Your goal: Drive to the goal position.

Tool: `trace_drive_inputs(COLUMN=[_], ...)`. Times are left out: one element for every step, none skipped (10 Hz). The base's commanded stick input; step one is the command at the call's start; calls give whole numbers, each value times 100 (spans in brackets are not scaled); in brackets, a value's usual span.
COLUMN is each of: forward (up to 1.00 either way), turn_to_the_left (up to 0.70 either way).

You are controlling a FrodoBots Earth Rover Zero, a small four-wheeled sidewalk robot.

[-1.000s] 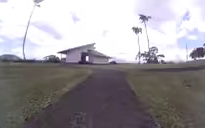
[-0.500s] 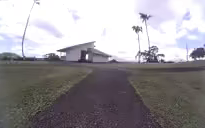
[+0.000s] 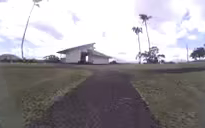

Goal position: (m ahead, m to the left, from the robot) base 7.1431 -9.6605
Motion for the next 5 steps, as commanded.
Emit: trace_drive_inputs(forward=[50, 50, 50, 50, 50], turn_to_the_left=[0, 0, 0, 0, 0])
